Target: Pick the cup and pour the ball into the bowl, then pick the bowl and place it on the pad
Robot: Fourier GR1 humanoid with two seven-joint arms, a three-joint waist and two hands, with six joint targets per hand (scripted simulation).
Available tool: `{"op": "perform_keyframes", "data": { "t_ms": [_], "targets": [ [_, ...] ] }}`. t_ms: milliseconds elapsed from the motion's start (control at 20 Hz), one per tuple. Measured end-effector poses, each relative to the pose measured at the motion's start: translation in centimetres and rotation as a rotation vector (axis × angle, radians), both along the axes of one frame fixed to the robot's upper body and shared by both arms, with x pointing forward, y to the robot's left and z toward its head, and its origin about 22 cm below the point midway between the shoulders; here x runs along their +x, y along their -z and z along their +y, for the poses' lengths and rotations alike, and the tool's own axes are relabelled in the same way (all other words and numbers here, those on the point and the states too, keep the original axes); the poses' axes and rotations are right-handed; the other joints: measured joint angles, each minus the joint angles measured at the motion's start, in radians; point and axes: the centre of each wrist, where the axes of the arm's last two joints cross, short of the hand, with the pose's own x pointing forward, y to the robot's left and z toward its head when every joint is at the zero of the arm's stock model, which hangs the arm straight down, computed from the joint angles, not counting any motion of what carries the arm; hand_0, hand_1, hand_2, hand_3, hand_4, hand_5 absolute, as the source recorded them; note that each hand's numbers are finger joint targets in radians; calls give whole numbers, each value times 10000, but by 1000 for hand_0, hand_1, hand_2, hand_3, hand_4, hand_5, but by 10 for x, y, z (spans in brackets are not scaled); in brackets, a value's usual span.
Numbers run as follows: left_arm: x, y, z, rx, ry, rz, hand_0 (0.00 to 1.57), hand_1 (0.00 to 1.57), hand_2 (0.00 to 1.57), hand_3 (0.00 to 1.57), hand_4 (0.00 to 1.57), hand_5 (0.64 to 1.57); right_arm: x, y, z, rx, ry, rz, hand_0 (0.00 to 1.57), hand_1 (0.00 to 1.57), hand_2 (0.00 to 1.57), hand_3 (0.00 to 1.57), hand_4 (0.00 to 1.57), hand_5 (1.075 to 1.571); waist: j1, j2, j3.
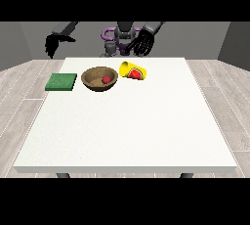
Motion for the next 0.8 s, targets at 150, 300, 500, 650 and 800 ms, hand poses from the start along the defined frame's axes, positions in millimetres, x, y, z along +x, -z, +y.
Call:
{"op": "perform_keyframes", "data": {
  "t_ms": [150, 300, 500, 650, 800],
  "targets": [
    [-7, 2, 14, -2945, -144, 137, 0, 0, 0, 0, 0, 1556, 14, -5, 17, 73, -123, -401, 0, 0, 0, 0, 293, 1570, -109, 596, -12],
    [-18, 3, 24, -5201, 562, 207, 0, 0, 0, 0, 0, 1564, 28, -11, 36, 27, 44, -628, 0, 0, 0, 0, 201, 1571, 158, 944, 24],
    [-35, 15, 37, -7160, 1975, 249, 0, 0, 0, 0, 0, 1564, 40, -11, 61, 175, 683, -714, 0, 0, 0, 0, 309, 1570, 775, 1365, 98],
    [-44, 28, 52, -7942, 2693, 412, 0, 0, 0, 0, 0, 1563, 42, -1, 77, 357, 1097, -574, 0, 0, 0, 0, 324, 1569, 1091, 1403, 144],
    [-46, 32, 63, -8344, 3081, 321, 0, 0, 0, 0, 0, 1564, 50, 6, 103, 412, 1249, -544, 0, 0, 0, 0, 306, 1568, 1167, 1537, 171]
  ]
}}
